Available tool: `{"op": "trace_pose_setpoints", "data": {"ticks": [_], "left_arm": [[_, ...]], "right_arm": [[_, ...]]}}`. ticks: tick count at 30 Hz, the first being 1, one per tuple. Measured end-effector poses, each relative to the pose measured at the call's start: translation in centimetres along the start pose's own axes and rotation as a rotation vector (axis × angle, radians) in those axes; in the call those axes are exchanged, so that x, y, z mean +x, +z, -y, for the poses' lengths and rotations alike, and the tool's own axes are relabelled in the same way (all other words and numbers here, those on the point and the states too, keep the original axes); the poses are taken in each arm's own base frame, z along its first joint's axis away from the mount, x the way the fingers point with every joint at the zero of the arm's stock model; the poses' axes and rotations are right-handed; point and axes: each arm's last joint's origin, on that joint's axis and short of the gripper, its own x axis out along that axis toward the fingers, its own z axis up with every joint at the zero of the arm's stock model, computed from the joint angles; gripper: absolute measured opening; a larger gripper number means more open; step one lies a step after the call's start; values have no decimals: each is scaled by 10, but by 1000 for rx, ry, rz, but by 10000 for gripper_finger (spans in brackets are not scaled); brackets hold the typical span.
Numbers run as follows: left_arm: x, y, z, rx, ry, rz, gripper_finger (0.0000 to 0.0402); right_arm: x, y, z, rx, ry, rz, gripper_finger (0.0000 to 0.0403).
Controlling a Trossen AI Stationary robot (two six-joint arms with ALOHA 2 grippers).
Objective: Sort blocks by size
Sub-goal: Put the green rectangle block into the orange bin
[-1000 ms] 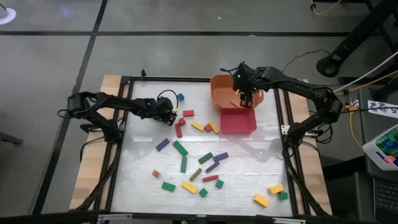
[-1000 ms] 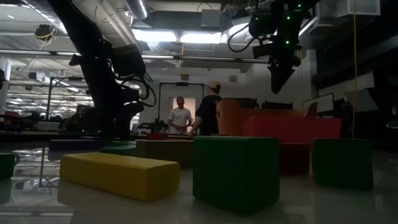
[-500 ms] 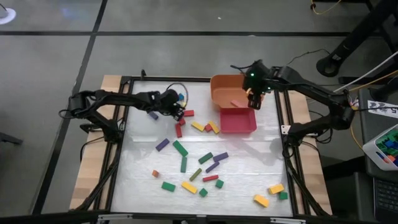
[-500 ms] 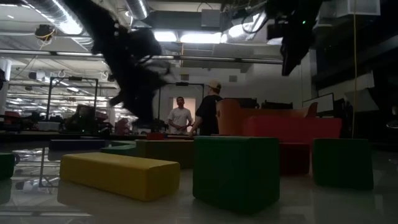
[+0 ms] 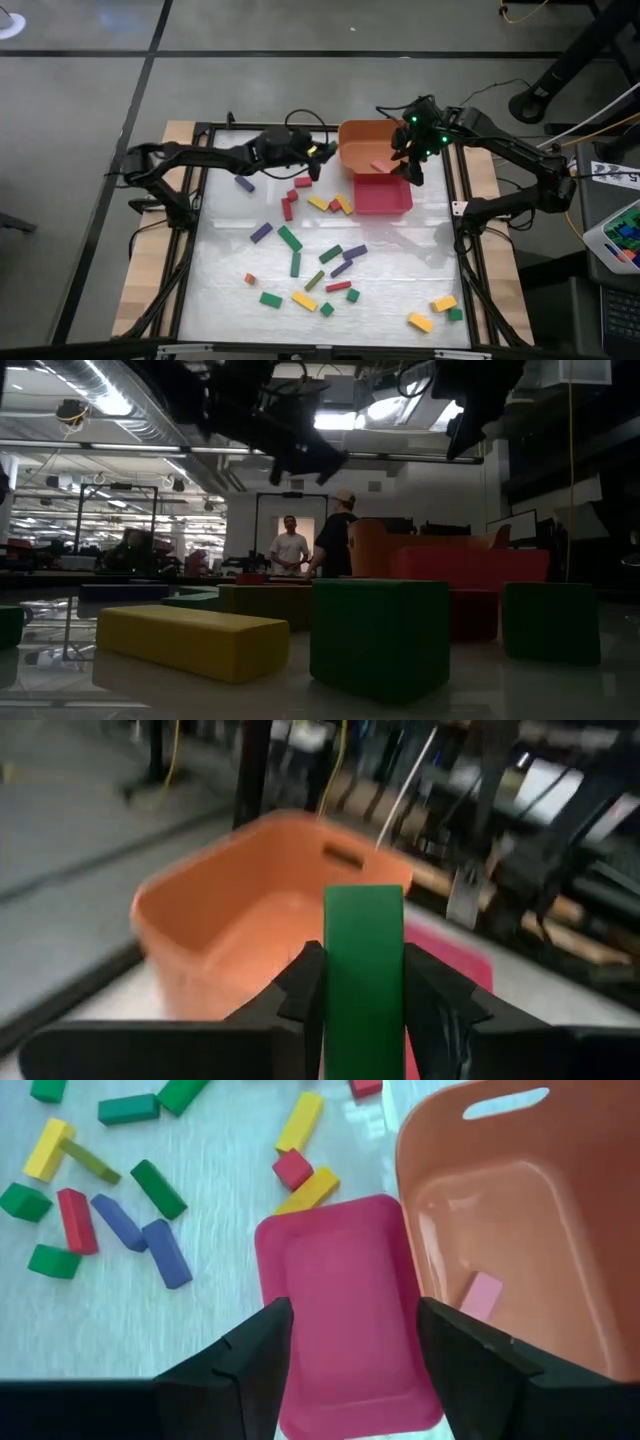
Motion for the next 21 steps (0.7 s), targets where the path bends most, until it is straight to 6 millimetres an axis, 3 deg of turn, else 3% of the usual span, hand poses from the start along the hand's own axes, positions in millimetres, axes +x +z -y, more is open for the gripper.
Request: {"op": "trace_pose_setpoints", "data": {"ticks": [6,13,21], "left_arm": [[47,-19,-5,50,-18,86,96],[99,-23,-7,209,-8,100,117],[112,-16,-8,230,70,15,169]], "right_arm": [[0,0,0,-1,1,2,216],[0,0,0,-1,1,1,216],[0,0,0,-2,1,1,216]]}}
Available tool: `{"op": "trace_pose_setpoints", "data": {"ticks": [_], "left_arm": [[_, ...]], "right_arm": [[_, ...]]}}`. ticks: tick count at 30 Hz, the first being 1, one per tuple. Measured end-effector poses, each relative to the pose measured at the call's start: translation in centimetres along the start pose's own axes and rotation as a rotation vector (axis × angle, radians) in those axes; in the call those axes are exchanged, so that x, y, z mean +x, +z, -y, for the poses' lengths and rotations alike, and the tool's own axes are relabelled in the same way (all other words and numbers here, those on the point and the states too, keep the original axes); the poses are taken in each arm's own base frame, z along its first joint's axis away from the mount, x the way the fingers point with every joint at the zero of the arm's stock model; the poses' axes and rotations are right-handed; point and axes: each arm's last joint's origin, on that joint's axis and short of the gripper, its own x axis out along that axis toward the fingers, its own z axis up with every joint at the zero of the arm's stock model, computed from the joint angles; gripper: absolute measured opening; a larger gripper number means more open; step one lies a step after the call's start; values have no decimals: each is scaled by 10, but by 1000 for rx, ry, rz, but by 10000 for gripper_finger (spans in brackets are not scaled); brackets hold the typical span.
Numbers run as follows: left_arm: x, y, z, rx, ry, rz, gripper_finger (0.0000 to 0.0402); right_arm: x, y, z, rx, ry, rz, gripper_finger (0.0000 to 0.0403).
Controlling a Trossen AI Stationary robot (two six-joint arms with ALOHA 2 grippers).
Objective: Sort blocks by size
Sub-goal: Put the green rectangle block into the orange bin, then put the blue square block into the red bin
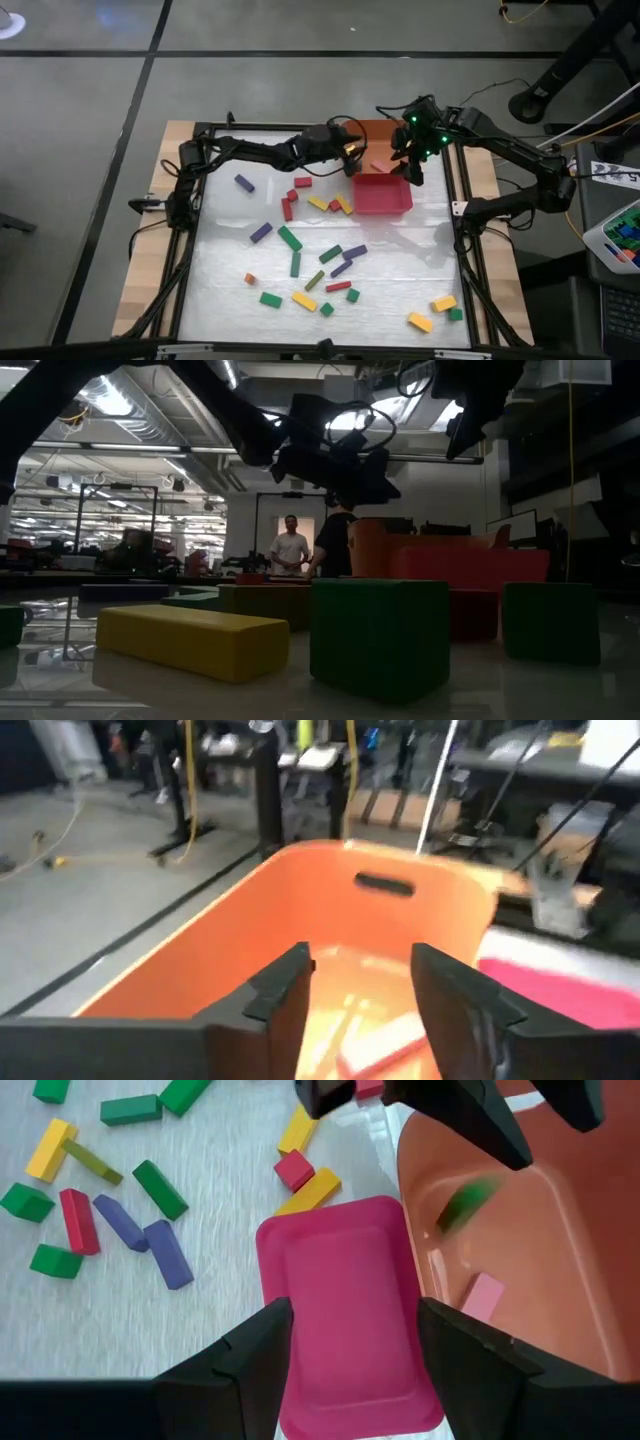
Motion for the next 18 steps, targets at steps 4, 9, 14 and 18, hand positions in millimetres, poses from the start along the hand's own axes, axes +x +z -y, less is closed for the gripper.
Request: {"op": "trace_pose_setpoints", "data": {"ticks": [4,9,14,18], "left_arm": [[-5,10,-3,48,10,-57,202],[-32,31,-14,144,29,-211,217],[-72,42,-36,106,128,-478,218],[-94,33,-56,16,205,-689,218]], "right_arm": [[0,0,0,0,0,-1,216],[8,-6,1,11,10,-30,216],[21,-15,3,27,25,-73,216],[29,-18,5,24,23,-66,216]]}}
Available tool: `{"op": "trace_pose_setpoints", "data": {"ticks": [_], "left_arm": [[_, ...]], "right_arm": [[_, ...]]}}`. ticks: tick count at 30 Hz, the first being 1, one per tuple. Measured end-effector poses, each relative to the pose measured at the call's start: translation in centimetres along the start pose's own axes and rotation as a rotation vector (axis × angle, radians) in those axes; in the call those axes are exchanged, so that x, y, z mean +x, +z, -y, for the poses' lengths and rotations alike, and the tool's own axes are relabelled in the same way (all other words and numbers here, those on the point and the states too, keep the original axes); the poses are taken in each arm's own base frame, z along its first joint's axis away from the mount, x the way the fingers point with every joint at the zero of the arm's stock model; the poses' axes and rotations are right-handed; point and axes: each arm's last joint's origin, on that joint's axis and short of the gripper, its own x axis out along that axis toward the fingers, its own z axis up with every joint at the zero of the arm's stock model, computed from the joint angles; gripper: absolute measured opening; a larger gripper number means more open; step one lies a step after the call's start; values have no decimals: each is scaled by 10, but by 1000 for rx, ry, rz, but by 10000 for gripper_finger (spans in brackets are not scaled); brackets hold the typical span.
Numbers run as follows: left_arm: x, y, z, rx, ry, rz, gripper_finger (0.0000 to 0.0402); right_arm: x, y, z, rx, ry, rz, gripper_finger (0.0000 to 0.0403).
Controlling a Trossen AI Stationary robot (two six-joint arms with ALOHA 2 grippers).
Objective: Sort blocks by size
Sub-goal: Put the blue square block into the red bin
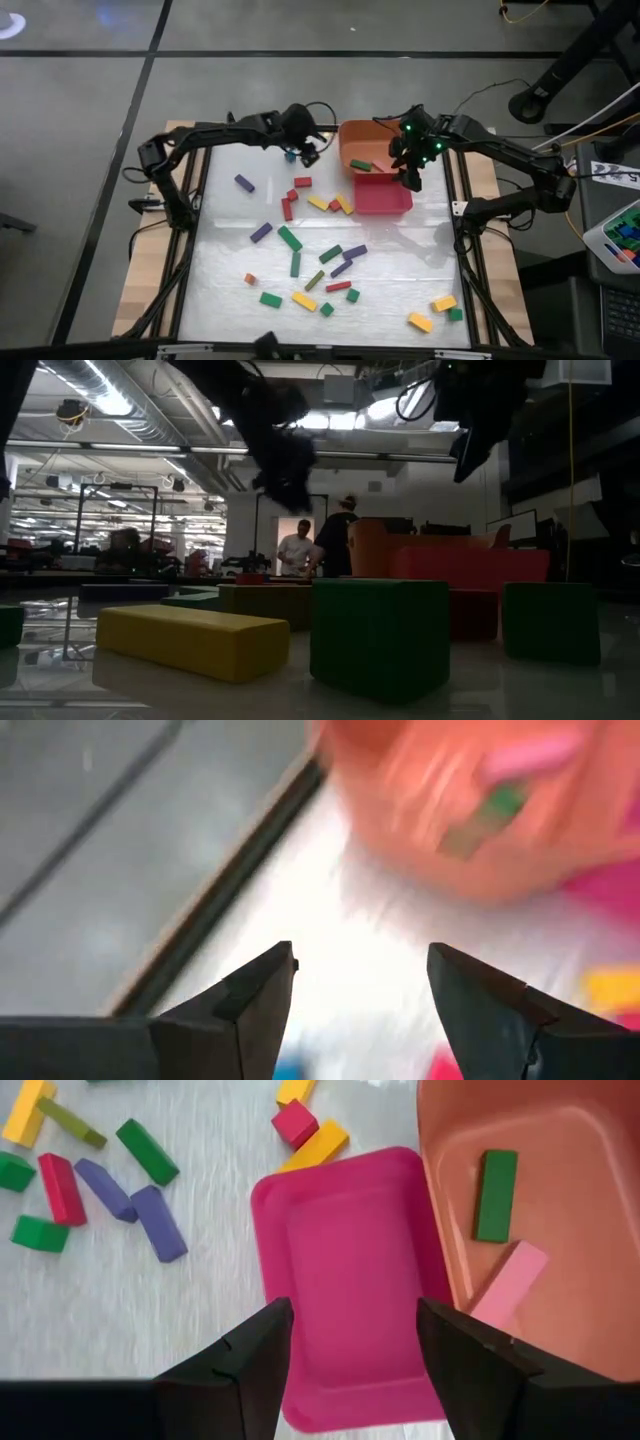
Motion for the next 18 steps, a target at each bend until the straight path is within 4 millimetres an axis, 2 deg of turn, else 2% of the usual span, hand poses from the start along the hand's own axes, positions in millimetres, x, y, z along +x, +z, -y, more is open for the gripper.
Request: {"op": "trace_pose_setpoints", "data": {"ticks": [4,10,18], "left_arm": [[7,-19,-15,-61,31,-130,218],[22,-45,-27,-85,57,-210,218],[39,-68,-33,-87,68,-184,218]], "right_arm": [[2,3,2,-14,-13,34,216],[2,5,3,-23,-21,58,216],[2,5,3,-24,-22,57,216]]}}
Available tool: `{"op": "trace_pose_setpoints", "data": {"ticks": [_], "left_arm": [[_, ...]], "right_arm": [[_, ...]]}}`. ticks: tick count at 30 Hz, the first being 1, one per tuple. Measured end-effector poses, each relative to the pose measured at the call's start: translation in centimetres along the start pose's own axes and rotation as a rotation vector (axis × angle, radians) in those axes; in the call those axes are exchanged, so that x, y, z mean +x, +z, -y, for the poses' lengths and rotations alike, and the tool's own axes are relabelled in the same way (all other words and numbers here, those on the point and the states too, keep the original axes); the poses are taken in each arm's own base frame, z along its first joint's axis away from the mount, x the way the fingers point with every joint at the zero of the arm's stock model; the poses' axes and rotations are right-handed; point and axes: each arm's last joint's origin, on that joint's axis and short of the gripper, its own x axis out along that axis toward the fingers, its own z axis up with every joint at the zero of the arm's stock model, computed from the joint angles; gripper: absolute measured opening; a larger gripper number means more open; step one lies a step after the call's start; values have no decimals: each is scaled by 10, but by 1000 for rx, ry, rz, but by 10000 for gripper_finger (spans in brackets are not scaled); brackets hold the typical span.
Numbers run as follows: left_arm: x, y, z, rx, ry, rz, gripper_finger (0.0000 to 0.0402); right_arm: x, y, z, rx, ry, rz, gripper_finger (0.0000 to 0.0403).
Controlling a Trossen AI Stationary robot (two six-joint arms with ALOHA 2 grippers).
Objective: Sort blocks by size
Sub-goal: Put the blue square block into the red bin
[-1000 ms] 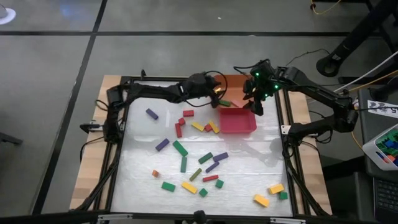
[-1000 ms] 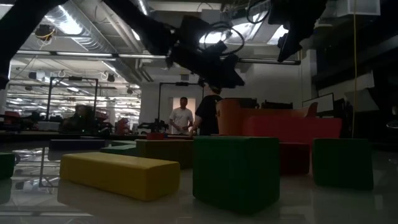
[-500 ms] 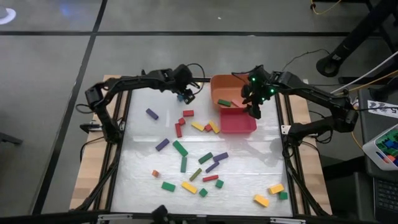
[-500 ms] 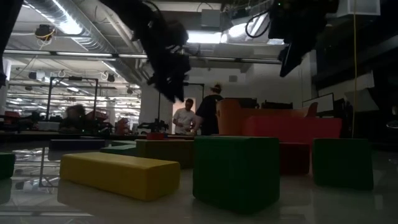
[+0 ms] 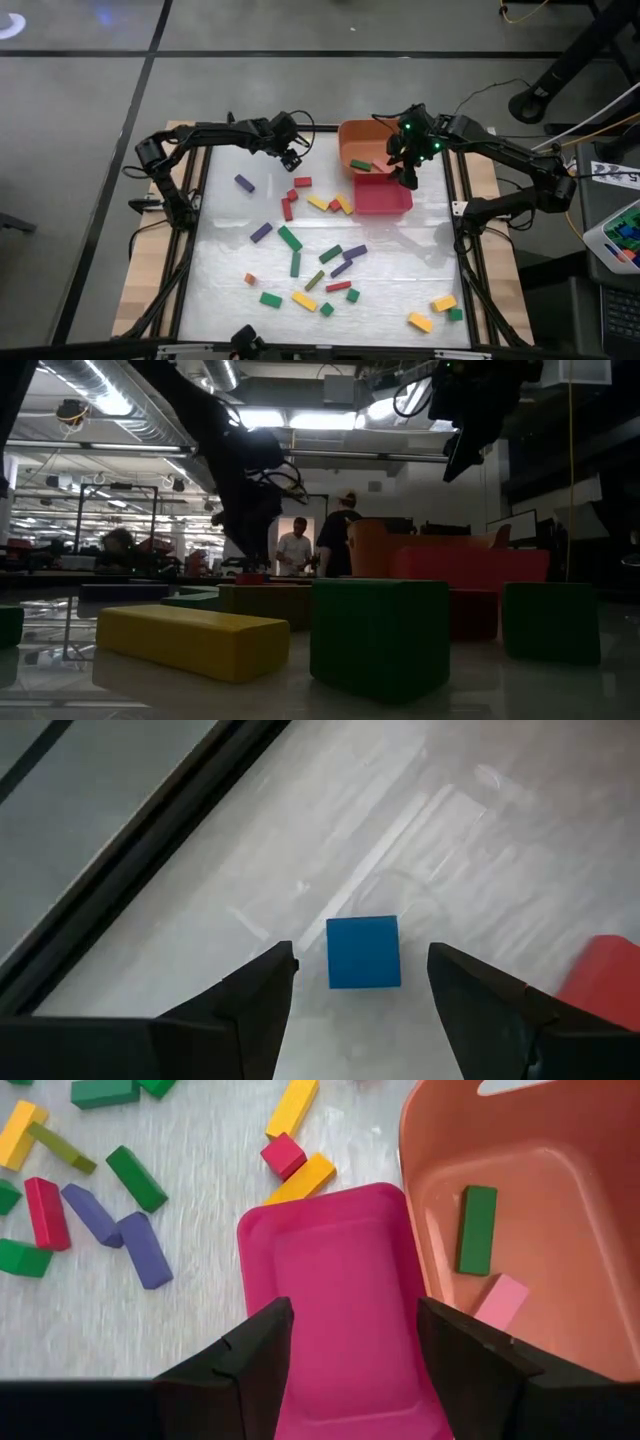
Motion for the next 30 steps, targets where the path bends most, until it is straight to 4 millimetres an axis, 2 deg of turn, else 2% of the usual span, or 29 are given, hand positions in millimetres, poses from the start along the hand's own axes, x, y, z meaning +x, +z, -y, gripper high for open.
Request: {"op": "trace_pose_setpoints", "data": {"ticks": [11,21,24,28,30], "left_arm": [[15,-12,2,-8,-5,33,218],[42,-19,5,0,-2,-14,214],[43,-18,6,-2,-3,0,186],[42,-14,6,-4,-4,17,118],[42,-14,7,-2,-6,18,116]], "right_arm": [[0,0,0,0,0,0,216],[0,0,0,7,4,-3,216],[0,-5,-2,67,19,-48,216],[-1,-15,-9,136,57,-160,216],[0,-16,-16,155,72,-194,216]]}}
